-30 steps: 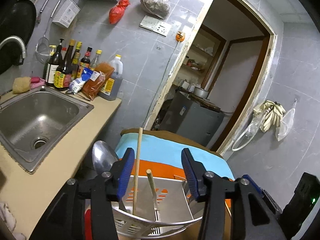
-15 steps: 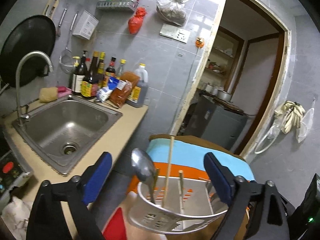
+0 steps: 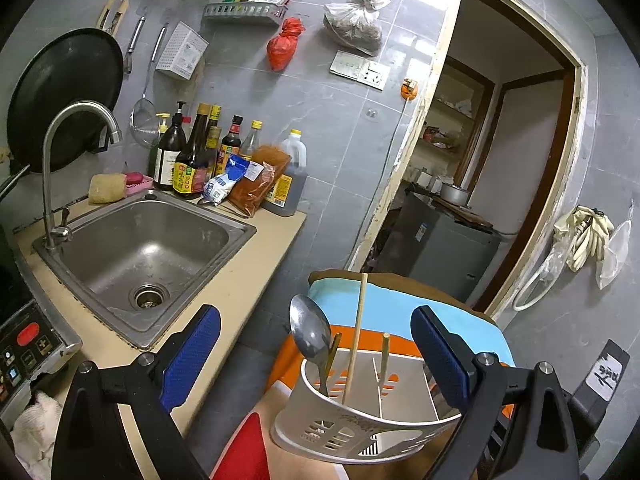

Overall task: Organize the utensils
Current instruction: 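Move both tools back down to the remaining chopstick and silver fork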

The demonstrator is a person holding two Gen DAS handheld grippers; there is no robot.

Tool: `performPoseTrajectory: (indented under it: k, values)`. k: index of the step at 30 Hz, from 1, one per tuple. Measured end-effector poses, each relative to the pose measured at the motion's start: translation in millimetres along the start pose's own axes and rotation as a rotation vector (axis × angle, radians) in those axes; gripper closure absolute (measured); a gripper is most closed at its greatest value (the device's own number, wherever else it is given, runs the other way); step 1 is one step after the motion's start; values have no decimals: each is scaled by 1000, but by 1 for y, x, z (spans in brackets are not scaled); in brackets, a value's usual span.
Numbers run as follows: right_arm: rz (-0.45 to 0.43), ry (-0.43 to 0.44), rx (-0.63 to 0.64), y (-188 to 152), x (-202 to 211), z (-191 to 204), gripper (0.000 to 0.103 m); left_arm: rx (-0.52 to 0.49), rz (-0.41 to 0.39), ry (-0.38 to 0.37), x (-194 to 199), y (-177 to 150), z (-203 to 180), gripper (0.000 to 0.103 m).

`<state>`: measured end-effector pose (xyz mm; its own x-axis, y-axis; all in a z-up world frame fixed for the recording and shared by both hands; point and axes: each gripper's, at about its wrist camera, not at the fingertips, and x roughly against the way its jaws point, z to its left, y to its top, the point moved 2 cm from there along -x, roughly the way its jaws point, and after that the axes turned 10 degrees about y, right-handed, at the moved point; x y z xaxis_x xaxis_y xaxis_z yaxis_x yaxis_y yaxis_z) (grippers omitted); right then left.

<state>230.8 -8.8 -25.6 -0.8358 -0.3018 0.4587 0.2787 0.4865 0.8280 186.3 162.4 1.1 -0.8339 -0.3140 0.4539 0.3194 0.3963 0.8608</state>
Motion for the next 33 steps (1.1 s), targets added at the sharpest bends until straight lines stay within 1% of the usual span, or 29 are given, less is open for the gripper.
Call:
performPoseTrajectory:
  k: [4, 7, 9, 11, 12, 14, 16, 19, 23, 25, 30, 33]
  values:
    - [-2, -17, 11, 4, 1, 0, 100, -6, 2, -13, 3, 0, 0, 7]
    - [-60, 0, -4, 15, 20, -10, 100, -12, 10, -15, 3, 0, -2, 7]
    - [-91, 51, -15, 30, 42, -18, 100, -32, 20, -4, 4, 0, -6, 7]
    - [-102, 116, -57, 41, 59, -29, 100, -58, 32, 1, 6, 0, -9, 7]
    - [-99, 160, -86, 50, 73, -36, 100, -71, 40, 5, 7, 0, -11, 7]
    - [-92, 221, -141, 59, 91, -48, 100, -94, 55, 11, 11, -3, -12, 7]
    - [-86, 257, -187, 65, 108, -58, 100, -124, 75, 20, 14, -9, -14, 7]
    - [-73, 260, -182, 71, 127, -63, 100, -148, 98, 22, 16, -18, -14, 7]
    - [-53, 257, -176, 75, 141, -63, 100, -140, 123, 10, 18, -22, -12, 7]
    - [-49, 254, -172, 76, 146, -62, 100, -139, 115, 4, 19, -20, -12, 7]
    - [-1, 265, -181, 75, 147, -61, 100, -146, 97, -2, 21, -15, -13, 7]
    - [-2, 262, -180, 75, 156, -60, 100, -152, 95, -3, 23, -15, -14, 7]
